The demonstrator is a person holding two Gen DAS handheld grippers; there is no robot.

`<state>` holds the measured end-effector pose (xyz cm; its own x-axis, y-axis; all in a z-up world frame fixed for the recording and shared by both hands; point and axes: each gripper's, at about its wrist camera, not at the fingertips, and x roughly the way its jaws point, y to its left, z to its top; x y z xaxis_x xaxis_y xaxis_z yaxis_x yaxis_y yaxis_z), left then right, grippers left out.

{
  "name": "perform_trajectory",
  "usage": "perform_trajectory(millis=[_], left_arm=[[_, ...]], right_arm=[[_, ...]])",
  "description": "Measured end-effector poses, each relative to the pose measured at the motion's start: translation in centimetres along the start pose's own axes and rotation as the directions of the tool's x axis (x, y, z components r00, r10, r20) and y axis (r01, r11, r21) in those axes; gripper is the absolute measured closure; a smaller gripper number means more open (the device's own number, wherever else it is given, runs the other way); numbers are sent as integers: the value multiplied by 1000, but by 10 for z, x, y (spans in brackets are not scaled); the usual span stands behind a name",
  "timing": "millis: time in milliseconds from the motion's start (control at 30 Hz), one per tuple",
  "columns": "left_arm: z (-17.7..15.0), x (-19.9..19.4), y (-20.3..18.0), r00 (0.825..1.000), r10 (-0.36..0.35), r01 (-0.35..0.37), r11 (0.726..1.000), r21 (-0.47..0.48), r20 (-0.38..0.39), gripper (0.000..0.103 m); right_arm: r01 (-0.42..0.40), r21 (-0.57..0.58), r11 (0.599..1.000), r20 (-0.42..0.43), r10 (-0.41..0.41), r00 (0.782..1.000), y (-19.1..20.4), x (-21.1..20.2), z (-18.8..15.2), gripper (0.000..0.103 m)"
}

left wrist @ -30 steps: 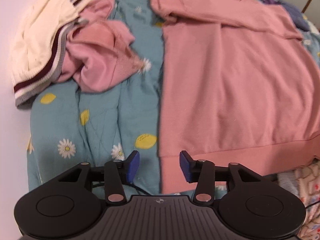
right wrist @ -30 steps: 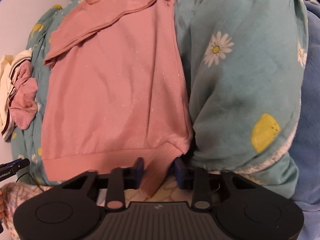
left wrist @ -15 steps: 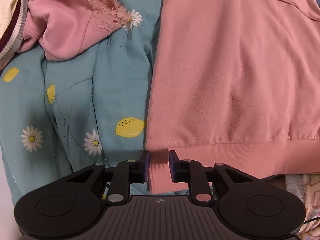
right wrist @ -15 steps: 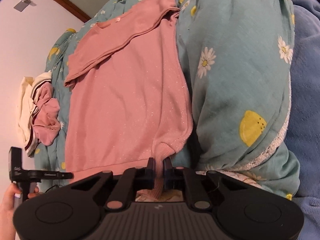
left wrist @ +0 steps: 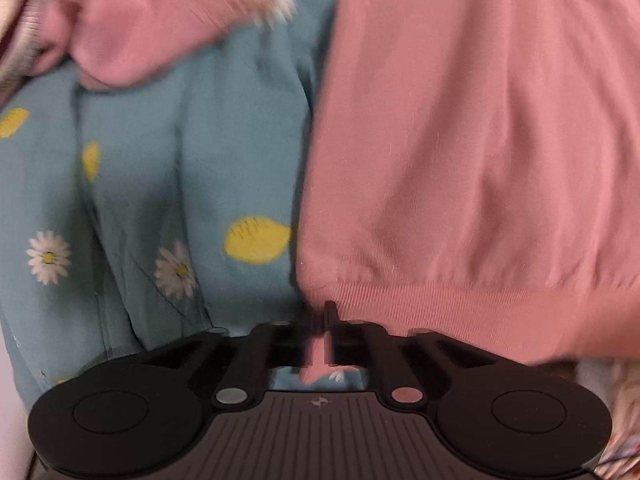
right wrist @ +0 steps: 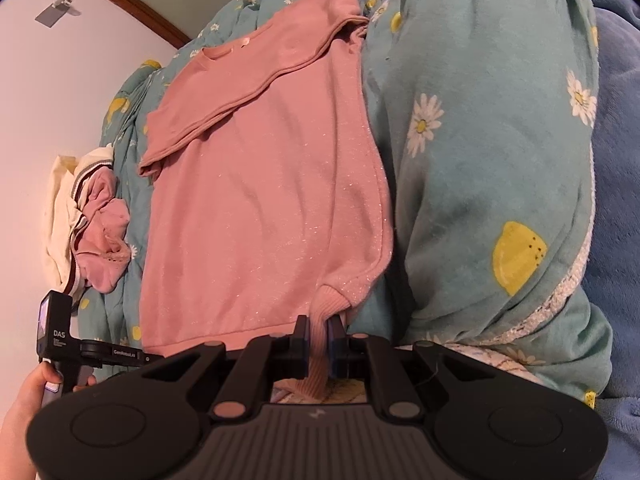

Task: Fold clothes
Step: 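Lift the hem with both grippers and fold it up over the body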

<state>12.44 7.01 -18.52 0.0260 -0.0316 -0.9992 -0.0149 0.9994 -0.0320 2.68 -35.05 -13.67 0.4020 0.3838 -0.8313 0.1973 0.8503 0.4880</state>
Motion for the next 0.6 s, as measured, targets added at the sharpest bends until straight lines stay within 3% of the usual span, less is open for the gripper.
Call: perform_trajectory(millis=[67, 133, 267, 367, 500, 600], left_arm=[[-9, -34, 13, 986, -105, 111, 993, -41, 133, 99], [-19, -59, 24, 963, -186, 203, 977, -68, 195, 99], [-18, -90, 39, 929, -266, 303, 946, -115, 258, 99], [0, -109, 42, 903, -306, 364, 917, -162, 301, 99], [61, -132, 40, 872, -348, 435, 874, -218, 345, 99], [116, -141, 32, 863, -353, 446, 868, -219, 360, 99]], right_arm=[[-20, 11, 1000, 32, 20, 999, -4, -7, -3, 96], [-57, 18, 998, 97, 55, 994, -6, -23, -6, 96], [-79, -20, 997, 216, 82, 973, 4, -49, 2, 96], [-115, -17, 993, 265, 116, 957, 13, -61, 25, 96], [-131, 0, 991, 311, 124, 942, 27, -68, 67, 96], [-156, 74, 985, 336, 123, 934, 29, -60, 135, 96]])
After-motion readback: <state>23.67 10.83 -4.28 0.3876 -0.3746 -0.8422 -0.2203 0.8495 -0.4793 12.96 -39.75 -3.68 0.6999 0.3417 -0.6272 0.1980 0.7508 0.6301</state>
